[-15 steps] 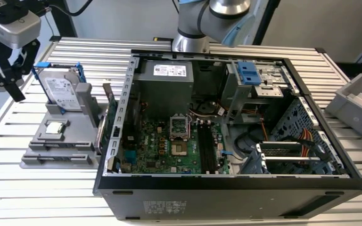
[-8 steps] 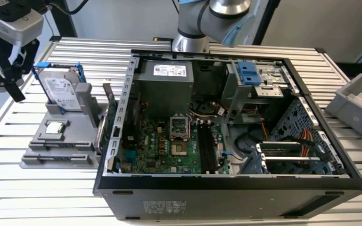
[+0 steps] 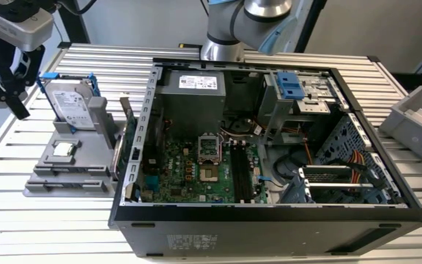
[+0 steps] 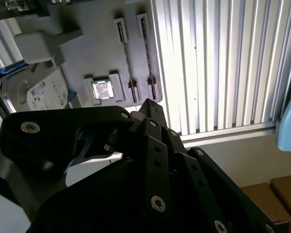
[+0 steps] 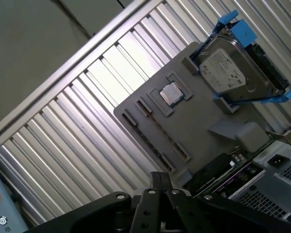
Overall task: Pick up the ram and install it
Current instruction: 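Pick up the ram and move it above insertion slot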
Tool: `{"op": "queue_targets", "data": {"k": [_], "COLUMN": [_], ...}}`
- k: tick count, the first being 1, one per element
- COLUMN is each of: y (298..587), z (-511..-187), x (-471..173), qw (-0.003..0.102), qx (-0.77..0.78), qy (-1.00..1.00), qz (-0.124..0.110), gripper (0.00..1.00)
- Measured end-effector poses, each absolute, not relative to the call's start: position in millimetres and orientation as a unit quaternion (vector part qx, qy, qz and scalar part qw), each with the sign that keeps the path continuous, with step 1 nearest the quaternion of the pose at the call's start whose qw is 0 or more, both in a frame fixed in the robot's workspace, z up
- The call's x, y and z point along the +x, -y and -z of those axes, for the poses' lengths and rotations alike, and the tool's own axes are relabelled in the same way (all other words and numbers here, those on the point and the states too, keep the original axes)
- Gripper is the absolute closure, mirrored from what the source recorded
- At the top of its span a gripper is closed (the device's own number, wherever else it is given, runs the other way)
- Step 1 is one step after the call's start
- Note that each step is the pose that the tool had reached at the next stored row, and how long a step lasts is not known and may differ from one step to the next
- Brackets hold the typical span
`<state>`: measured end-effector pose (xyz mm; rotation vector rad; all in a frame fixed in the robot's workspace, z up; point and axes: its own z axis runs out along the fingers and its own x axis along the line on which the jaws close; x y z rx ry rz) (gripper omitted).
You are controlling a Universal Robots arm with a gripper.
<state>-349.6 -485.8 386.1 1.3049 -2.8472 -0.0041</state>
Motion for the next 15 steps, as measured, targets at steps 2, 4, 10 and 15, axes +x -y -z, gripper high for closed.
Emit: {"op": "queue_targets", "data": {"k": [2, 4, 10, 15], "y": [485.8, 485.8, 485.8, 485.8], "z": [-386.1, -386.1, -386.1, -386.1], "x": [-349.6, -349.6, -349.6, -349.6], "qw": [0.005, 0.005, 0.006, 0.007], "qx": [0.425, 0.434, 0.459, 0.484], "qy": [0.905, 0.901, 0.888, 0.875], "qz": [0.001, 0.000, -0.002, -0.003], "gripper": [1.00, 1.00, 1.00, 1.00]}}
